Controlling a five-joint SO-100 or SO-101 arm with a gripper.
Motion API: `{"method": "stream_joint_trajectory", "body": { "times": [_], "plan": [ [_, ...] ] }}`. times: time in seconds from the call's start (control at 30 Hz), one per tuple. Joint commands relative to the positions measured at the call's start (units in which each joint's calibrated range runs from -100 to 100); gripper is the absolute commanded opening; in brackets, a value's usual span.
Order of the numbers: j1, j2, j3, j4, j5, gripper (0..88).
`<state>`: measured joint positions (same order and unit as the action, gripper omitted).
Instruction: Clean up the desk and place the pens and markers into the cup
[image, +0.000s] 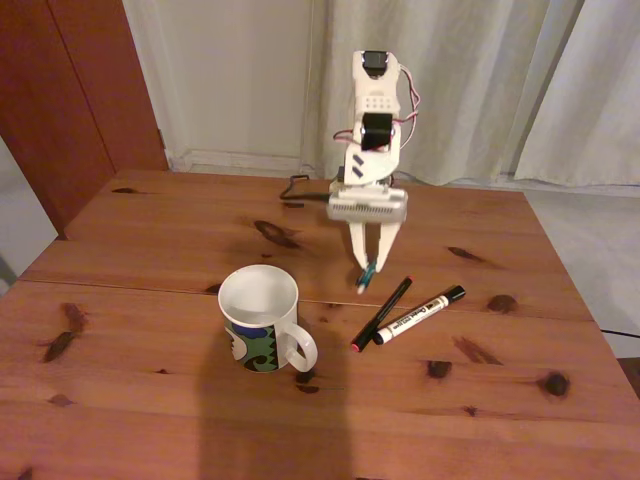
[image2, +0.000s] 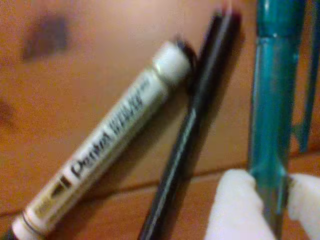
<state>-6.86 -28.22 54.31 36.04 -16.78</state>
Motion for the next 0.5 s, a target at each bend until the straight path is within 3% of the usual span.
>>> {"method": "stream_joint_trajectory", "body": {
  "times": [0.0,0.2,0.47],
  "plan": [
    [2.1,-6.2,-1.0,-0.9,1.6,0.8],
    [4.9,-11.5,-1.4,-1.7,3.1,0.8],
    [8.7,-15.9,-1.2,-11.3,3.0,0.8]
  ]
}}
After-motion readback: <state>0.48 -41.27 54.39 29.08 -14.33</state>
